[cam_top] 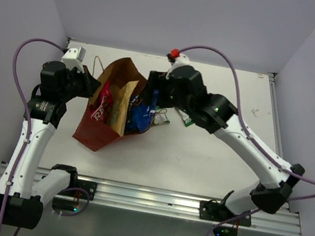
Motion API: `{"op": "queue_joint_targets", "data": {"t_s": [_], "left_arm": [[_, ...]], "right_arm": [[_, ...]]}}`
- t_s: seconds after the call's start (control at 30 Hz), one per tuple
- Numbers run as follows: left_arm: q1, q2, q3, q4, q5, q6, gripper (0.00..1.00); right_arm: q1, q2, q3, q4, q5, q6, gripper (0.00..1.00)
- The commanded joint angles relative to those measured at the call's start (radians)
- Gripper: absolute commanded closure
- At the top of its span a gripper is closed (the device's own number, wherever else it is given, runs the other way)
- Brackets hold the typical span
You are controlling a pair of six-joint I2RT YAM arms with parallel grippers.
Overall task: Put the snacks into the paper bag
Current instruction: Place the snack in the paper bag, then adjust the paper bag at the center of the board.
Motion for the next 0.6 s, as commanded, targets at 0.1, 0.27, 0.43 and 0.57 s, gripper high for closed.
{"op": "queue_joint_targets", "data": {"t_s": [0.1, 0.27, 0.43, 0.57], "left_arm": [[0.005, 0.005, 0.018, 0.031, -0.013, -0.024, 1.0], [0.005, 0.011, 0.022, 0.028, -0.004, -0.027, 1.0], [0.005, 0.014, 0.022, 0.025, -0.002, -0.026, 1.0], [0.005, 0.019, 0.022, 0.022, -0.005, -0.024, 1.0]], "right_arm": [[-0.11, -0.184, -0.23, 0.016, 0.018, 0.0, 0.25], [-0.168, -0.241, -0.387, 0.102, -0.057, 0.041, 0.28], [-0.176, -0.235, -0.497, 0.211, -0.137, 0.064, 0.39], [-0.178, -0.224, -0.562, 0.303, -0.174, 0.084, 0.51]]}}
